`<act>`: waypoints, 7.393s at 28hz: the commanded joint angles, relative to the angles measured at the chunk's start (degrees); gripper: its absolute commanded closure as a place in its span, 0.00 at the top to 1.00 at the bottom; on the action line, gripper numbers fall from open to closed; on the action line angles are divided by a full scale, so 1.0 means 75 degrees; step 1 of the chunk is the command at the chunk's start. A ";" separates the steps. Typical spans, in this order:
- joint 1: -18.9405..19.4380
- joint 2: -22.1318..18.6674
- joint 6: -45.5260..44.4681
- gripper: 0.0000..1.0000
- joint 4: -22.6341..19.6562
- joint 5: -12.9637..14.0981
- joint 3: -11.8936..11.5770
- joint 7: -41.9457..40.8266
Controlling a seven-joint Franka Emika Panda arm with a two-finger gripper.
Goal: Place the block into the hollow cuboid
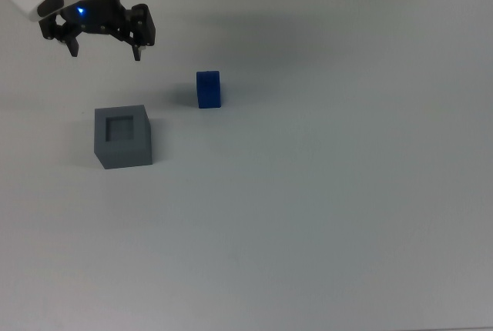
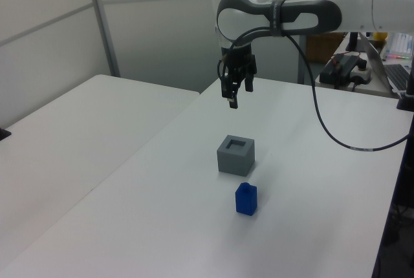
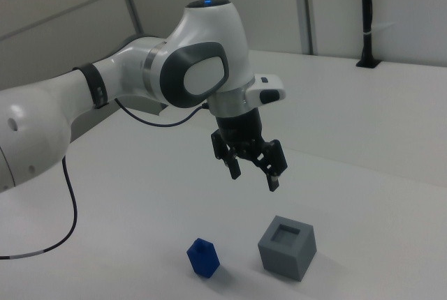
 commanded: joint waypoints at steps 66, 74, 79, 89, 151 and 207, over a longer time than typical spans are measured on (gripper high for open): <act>0.0989 -0.0724 0.2923 0.70 -0.4642 -0.0002 0.0816 0.0487; 0.0989 -0.0712 0.2912 0.06 -0.4595 -0.0061 0.0816 0.0440; 0.0942 -0.0759 0.2795 0.00 -0.4257 -0.0026 0.0816 0.0451; 0.0450 -0.0735 0.2384 0.00 -0.2933 0.0173 0.0710 0.0416; -0.1004 0.0436 0.2478 0.16 -0.1853 0.0127 0.0663 -0.1681; -0.0594 -0.0150 -0.0323 1.00 0.0010 0.0384 0.0358 -0.0510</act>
